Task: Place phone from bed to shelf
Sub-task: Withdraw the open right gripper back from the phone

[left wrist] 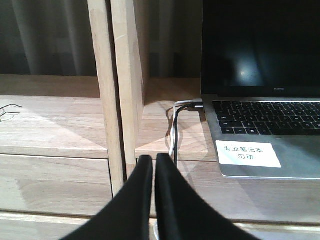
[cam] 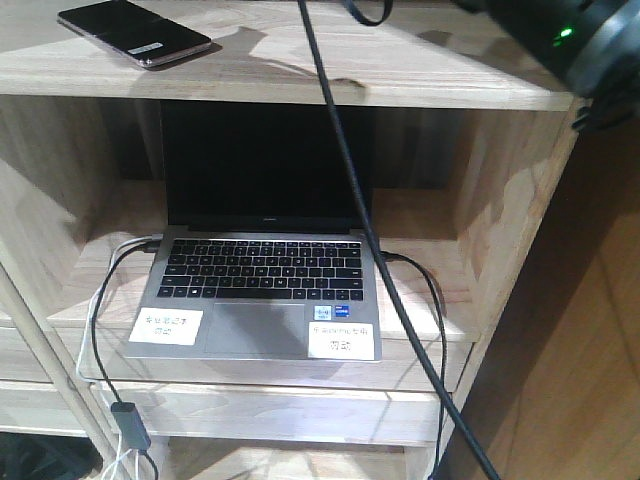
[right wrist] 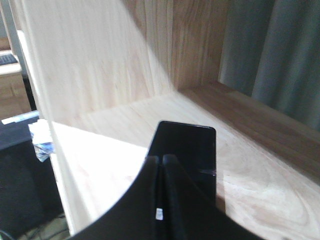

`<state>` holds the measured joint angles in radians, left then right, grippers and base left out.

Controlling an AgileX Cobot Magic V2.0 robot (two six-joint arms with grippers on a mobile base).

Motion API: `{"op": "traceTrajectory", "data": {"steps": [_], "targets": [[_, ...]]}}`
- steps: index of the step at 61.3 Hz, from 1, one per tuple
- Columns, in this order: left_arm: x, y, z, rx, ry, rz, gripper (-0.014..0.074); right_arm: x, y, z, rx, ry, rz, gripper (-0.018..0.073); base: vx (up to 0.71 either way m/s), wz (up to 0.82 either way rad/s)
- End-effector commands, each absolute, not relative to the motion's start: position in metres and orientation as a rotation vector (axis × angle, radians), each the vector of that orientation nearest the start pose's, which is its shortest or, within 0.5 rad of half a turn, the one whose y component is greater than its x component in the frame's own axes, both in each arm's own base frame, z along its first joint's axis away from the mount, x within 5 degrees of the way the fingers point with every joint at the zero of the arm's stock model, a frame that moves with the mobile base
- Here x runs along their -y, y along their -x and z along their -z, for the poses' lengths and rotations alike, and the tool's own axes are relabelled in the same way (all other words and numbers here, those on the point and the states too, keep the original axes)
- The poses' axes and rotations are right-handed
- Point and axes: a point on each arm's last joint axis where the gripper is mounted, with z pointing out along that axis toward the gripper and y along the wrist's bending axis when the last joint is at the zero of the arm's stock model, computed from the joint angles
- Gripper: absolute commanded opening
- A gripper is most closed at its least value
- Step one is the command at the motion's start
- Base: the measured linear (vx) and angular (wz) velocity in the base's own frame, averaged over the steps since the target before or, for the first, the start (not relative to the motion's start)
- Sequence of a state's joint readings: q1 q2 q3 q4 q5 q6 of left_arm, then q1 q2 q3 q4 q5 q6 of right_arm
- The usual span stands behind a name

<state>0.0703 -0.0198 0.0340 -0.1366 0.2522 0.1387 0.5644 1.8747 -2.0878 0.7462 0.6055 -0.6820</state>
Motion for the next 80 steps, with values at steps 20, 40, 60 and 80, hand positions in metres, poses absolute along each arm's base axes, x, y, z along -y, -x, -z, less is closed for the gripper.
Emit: {"op": "traceTrajectory", "data": {"steps": [20, 40, 60, 80], "targets": [[-0.001, -0.055, -0.186, -1.675, 0.042, -0.020, 0.0001, -0.247, -0.325, -0.500, -1.518, 0.794, -0.738, -0.0006, 0.00, 0.00], [-0.001, -0.055, -0.186, -1.675, 0.042, -0.020, 0.0001, -0.239, -0.317, -0.498, -1.607, 0.858, -0.675, -0.0005, 0.00, 0.00], [-0.001, -0.055, -0.186, -1.675, 0.042, -0.020, 0.0001, -0.222, -0.294, -0.515, -1.622, 0.900, -0.592, -0.0005, 0.00, 0.00], [-0.001, -0.055, -0.186, -1.675, 0.042, -0.020, 0.0001, -0.185, -0.259, -0.495, -1.631, 0.816, -0.529, -0.0003, 0.00, 0.00]]}}
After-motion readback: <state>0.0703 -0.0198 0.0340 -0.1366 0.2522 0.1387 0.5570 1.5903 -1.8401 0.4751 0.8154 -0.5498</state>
